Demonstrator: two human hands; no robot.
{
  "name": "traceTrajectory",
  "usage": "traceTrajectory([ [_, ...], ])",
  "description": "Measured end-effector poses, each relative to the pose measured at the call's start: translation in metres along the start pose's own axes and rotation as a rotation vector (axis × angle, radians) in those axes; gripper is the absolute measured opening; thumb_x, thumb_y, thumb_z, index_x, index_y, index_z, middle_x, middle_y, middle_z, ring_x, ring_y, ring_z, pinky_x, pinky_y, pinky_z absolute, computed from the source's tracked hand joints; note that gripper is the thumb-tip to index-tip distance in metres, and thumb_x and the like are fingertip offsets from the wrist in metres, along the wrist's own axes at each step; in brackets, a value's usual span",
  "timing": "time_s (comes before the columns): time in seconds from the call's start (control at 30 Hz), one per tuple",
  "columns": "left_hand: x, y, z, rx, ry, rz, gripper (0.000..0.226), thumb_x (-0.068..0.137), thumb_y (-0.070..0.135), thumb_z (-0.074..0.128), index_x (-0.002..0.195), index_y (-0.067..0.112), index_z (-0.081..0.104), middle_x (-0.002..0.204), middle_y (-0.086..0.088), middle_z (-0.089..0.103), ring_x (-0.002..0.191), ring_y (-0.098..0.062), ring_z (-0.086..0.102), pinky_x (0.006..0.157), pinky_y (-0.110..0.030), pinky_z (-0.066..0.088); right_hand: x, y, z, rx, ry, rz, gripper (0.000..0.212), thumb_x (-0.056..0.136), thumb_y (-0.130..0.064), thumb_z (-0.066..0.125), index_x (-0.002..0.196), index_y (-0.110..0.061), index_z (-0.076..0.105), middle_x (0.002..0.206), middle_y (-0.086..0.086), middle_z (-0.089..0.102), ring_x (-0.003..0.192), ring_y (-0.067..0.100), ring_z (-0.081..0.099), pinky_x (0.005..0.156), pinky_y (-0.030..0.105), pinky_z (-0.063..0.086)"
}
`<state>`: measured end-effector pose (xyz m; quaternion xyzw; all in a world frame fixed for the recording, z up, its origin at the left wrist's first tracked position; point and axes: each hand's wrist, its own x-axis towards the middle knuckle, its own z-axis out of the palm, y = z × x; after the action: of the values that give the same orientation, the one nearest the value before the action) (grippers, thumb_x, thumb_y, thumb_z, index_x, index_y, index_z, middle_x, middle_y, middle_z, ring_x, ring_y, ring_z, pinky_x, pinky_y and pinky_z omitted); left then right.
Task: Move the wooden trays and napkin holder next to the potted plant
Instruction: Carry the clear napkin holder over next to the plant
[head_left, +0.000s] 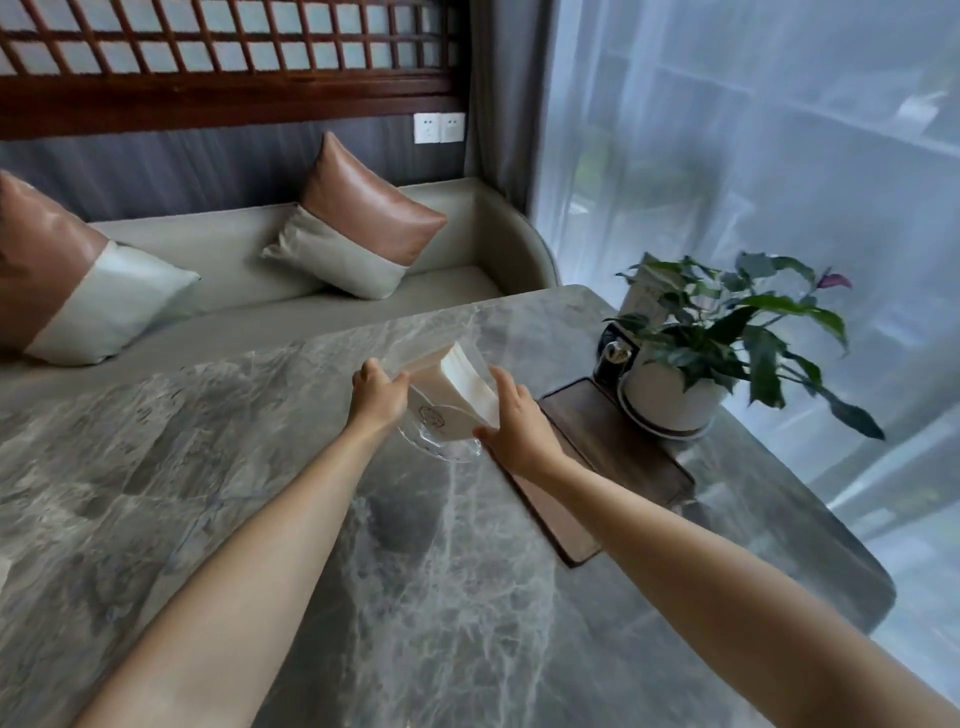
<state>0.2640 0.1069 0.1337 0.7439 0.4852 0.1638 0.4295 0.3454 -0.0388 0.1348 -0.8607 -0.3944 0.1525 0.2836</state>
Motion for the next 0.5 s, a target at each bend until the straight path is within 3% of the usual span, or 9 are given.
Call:
traceTrajectory([
  [0.37, -0.063, 0.107, 0.136, -0.034, -0.198, 0.145, 0.060, 0.092, 0.025, 0.053, 0.138, -0.005, 0.030, 0.144, -0.024, 0.035, 0.132, -0.035, 0.037, 0.105, -0.036, 0.033, -0.057, 0.127, -0.118, 0.012, 0.171, 0.143, 0.076, 0.079, -0.016, 0.066, 0.142, -0.017, 0.023, 0.129, 0.016, 0.048, 0.115, 0.028, 0.047, 0.095, 0.033, 0.037],
  [0.5, -0.092, 0.135, 0.193, -0.014, -0.308, 0.184, 0.055, 0.092, 0.023, 0.054, 0.133, -0.008, 0.032, 0.140, -0.025, 0.040, 0.128, -0.036, 0.041, 0.102, -0.037, 0.036, -0.087, 0.177, -0.149, 0.012, 0.211, 0.249, 0.077, 0.079, -0.016, 0.067, 0.143, -0.018, 0.022, 0.136, 0.016, 0.044, 0.120, 0.028, 0.046, 0.100, 0.037, 0.038],
])
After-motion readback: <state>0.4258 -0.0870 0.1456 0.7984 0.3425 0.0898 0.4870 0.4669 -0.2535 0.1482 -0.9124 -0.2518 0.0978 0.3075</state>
